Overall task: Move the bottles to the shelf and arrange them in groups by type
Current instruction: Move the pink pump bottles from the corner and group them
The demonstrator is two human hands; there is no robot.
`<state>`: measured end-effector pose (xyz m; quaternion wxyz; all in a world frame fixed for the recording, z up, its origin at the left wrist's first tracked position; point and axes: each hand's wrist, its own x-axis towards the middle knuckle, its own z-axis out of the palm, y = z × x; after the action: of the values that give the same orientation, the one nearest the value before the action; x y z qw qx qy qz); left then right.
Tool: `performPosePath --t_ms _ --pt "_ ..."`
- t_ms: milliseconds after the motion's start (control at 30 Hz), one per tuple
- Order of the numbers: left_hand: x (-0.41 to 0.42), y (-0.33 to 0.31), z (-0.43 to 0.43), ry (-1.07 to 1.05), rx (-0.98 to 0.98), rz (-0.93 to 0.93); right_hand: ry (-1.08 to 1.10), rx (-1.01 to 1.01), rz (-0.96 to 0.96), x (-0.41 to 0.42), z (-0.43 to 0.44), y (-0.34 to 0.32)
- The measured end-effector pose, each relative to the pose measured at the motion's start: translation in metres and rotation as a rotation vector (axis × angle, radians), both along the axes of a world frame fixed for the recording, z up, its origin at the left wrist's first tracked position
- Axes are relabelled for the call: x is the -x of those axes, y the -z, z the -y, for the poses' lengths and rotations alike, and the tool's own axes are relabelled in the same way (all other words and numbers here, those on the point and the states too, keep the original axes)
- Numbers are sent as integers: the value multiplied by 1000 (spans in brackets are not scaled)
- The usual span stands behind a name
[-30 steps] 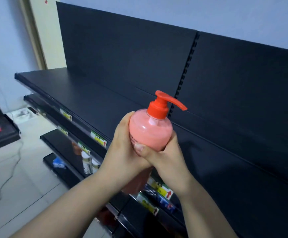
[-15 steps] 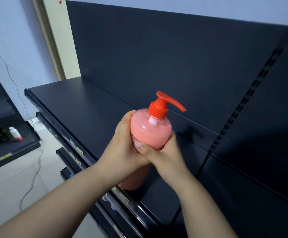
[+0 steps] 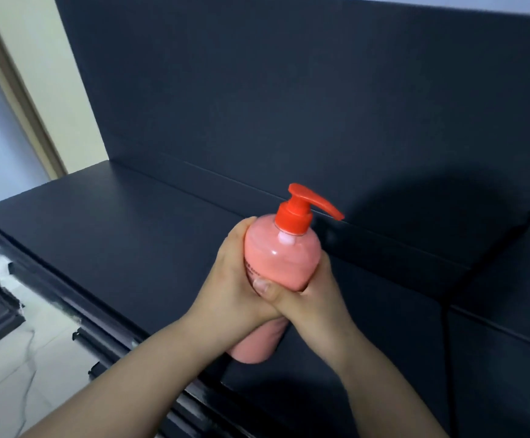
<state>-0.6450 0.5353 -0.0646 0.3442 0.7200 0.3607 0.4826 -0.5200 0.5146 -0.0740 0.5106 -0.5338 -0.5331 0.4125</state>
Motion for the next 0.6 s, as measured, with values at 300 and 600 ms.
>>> performPosePath --t_ms 300,600 --pt "47 12 -101 228 137 108 243 90 59 64 -65 -6" --pt "48 33 -185 385 184 129 381 113 172 78 -128 -3"
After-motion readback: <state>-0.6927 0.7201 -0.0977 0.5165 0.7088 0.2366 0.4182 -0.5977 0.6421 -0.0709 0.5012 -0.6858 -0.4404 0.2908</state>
